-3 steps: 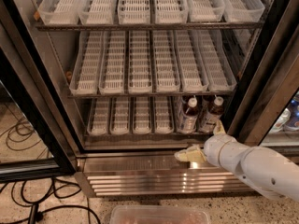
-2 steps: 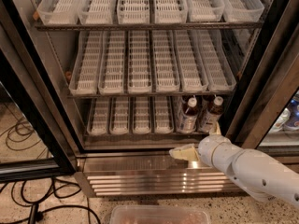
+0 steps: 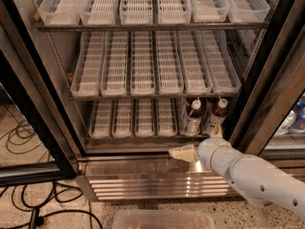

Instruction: Pick blue plastic bottle from bottom shelf of fridge

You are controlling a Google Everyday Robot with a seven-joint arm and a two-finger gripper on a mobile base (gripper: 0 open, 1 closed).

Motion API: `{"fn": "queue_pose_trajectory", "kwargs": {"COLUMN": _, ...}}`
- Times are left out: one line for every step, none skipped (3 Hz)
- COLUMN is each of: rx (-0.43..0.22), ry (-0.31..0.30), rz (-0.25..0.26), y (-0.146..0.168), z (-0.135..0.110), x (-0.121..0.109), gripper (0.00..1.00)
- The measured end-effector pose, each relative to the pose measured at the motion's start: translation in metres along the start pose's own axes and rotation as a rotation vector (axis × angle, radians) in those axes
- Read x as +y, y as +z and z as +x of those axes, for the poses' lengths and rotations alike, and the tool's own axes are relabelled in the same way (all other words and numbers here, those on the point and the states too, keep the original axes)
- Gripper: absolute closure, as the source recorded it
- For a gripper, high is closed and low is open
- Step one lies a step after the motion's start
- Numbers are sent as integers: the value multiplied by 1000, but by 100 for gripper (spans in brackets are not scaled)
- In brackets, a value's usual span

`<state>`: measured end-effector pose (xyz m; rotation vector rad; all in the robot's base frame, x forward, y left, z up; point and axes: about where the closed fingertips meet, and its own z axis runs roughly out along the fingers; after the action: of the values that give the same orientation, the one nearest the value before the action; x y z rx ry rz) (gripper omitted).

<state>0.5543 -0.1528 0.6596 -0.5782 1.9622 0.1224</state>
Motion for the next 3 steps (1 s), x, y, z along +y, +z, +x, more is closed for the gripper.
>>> {"fn": "queue_pose_trajectory", "kwargs": {"rx": -32, "ry": 28, "rz": 21, "y": 9, "z": 0, "x": -3, "gripper": 0}}
{"fn": "queue_pose_trajectory", "kwargs": {"rx": -106, "ry": 38, "rz": 60, "y": 22, "z": -5, "x": -11, "gripper": 19}}
{"fn": "queue_pose_trajectory", "kwargs": {"rx": -168, "ry": 43, "rz": 96, "y": 32, "z": -4, "x": -15, "gripper": 21}}
